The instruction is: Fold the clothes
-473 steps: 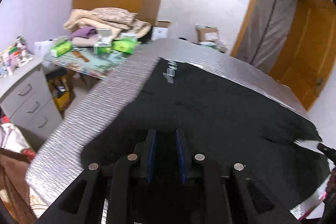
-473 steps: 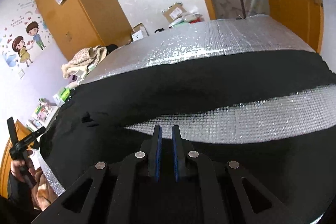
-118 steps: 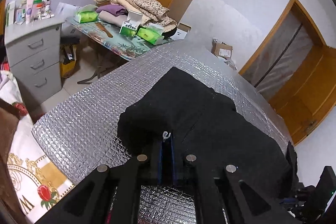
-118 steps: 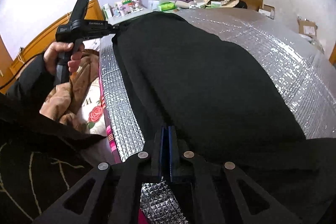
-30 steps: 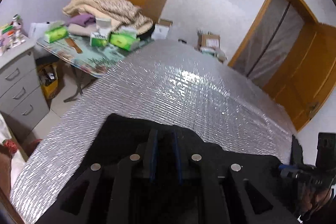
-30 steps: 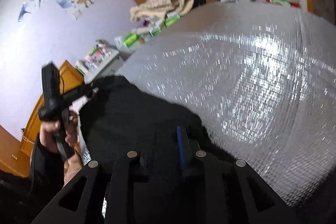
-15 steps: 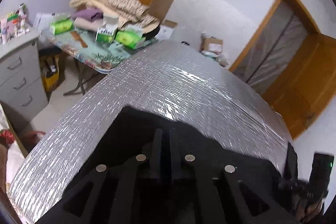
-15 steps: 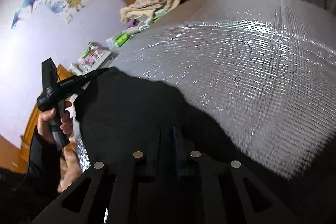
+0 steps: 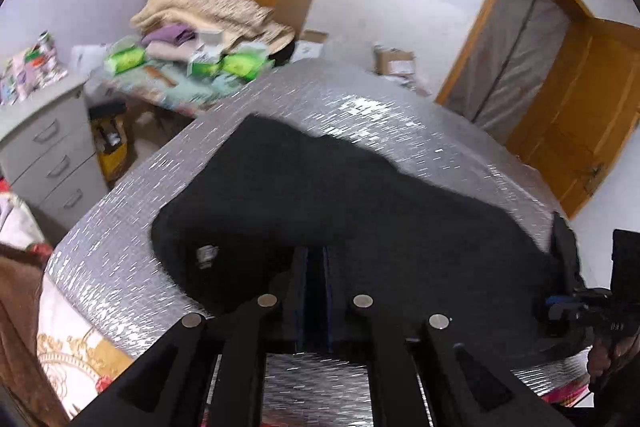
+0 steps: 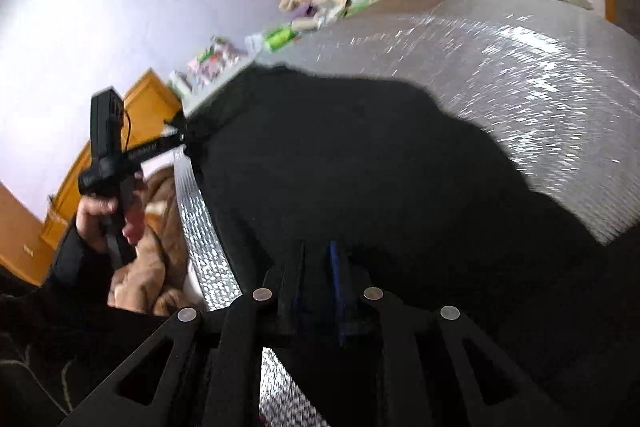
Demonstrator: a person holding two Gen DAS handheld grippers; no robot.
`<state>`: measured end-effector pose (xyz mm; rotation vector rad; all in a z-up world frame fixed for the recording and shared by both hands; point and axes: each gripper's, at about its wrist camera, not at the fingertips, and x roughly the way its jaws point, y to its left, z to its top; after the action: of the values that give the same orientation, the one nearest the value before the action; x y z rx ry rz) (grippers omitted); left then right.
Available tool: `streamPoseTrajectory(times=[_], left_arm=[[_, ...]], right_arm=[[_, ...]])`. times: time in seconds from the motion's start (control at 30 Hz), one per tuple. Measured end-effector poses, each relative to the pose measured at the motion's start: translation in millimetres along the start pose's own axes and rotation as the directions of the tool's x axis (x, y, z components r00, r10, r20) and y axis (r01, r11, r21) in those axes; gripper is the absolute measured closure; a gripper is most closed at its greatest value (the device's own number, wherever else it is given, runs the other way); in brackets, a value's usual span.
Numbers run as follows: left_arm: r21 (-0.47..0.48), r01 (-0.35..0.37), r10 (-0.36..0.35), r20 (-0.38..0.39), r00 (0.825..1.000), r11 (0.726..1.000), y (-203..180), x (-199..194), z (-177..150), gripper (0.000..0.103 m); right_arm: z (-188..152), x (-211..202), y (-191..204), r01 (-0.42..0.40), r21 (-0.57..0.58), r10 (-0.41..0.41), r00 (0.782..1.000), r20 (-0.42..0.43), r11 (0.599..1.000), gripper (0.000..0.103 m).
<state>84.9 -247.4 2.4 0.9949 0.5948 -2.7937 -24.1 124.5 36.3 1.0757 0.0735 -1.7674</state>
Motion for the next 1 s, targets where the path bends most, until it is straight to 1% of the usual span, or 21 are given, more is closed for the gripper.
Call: streamPoseTrajectory(times=[0.03, 0.1, 0.17, 0.2, 0.23, 0.27, 0.33, 0.4, 0.47, 0.5, 0.57, 0.67, 0.73, 0.83, 0.97, 1.0], left_arm=[[0.011, 0.017, -0.017, 0.010, 1.000, 1.000, -7.7, -1.0, 1.9, 0.097], [0.042, 0.071, -0.071, 0.003, 0.997, 0.997, -29.4, 5.6, 3.2, 0.097], [0.072, 0.120, -0.120, -0.011, 0.993, 0.990, -50.3, 14.2, 3.4, 0.097], [0.086, 0.142, -0.141, -0.022, 0.990, 0.986, -59.9, 19.5, 2.9, 0.097], [0.106, 0.161, -0.159, -0.035, 0.987, 0.981, -70.3, 25.2, 1.5, 0.097], [0.125, 0.180, -0.176, -0.048, 0.983, 0.976, -80.7, 31.1, 0.0, 0.097], [0.157, 0.204, -0.195, -0.070, 0.978, 0.966, -97.5, 39.6, -4.1, 0.097], [0.171, 0.227, -0.214, -0.091, 0.973, 0.959, -109.5, 46.4, -7.6, 0.097], [0.187, 0.233, -0.216, -0.107, 0.971, 0.954, -119.6, 52.3, -10.4, 0.097], [0.193, 0.234, -0.216, -0.111, 0.970, 0.953, -122.0, 55.5, -10.2, 0.097], [0.208, 0.231, -0.210, -0.121, 0.970, 0.950, -126.9, 61.7, -10.8, 0.097], [0.236, 0.205, -0.176, -0.138, 0.975, 0.950, -133.2, 71.1, -14.1, 0.097], [0.244, 0.186, -0.151, -0.157, 0.976, 0.952, -135.2, 76.6, -18.3, 0.097], [0.251, 0.173, -0.138, -0.154, 0.979, 0.952, -135.2, 80.2, -22.2, 0.095], [0.267, 0.160, -0.124, -0.147, 0.981, 0.950, -138.6, 80.9, -24.6, 0.095], [0.271, 0.157, -0.121, -0.146, 0.982, 0.950, -139.6, 80.5, -25.0, 0.095]], right_arm=[[-0.1, -12.2, -6.4, 0.013, 0.029, -0.015, 0.999, 0.040, 0.999, 0.089], [-0.2, -34.6, -19.6, 0.040, 0.086, -0.049, 0.992, 0.112, 0.995, 0.089], [-0.6, -54.6, -36.1, 0.083, 0.152, -0.109, 0.979, 0.170, 0.985, 0.089], [-2.0, -64.2, -44.7, 0.110, 0.190, -0.147, 0.971, 0.191, 0.976, 0.087], [-3.9, -73.2, -53.5, 0.139, 0.229, -0.188, 0.960, 0.206, 0.963, 0.080], [-5.9, -82.3, -62.2, 0.167, 0.269, -0.229, 0.949, 0.219, 0.949, 0.076], [-10.8, -96.3, -78.8, 0.222, 0.350, -0.311, 0.923, 0.225, 0.910, 0.076], [-15.3, -108.5, -94.6, 0.266, 0.424, -0.383, 0.898, 0.219, 0.866, 0.076], [-17.8, -118.6, -106.8, 0.291, 0.475, -0.426, 0.881, 0.206, 0.831, 0.075], [-17.5, -120.4, -109.7, 0.300, 0.486, -0.437, 0.877, 0.198, 0.821, 0.075], [-13.4, -117.4, -112.2, 0.314, 0.488, -0.448, 0.874, 0.186, 0.815, 0.075], [-0.6, -107.2, -112.9, 0.355, 0.479, -0.474, 0.867, 0.152, 0.803, 0.075], [4.1, -103.0, -115.3, 0.395, 0.473, -0.505, 0.854, 0.126, 0.787, 0.075], [15.1, -88.8, -120.3, 0.476, 0.455, -0.567, 0.820, 0.079, 0.752, 0.075], [22.3, -72.9, -136.1, 0.568, 0.463, -0.638, 0.770, -0.008, 0.680, 0.075], [23.0, -69.5, -138.8, 0.579, 0.465, -0.645, 0.764, -0.023, 0.669, 0.075]])
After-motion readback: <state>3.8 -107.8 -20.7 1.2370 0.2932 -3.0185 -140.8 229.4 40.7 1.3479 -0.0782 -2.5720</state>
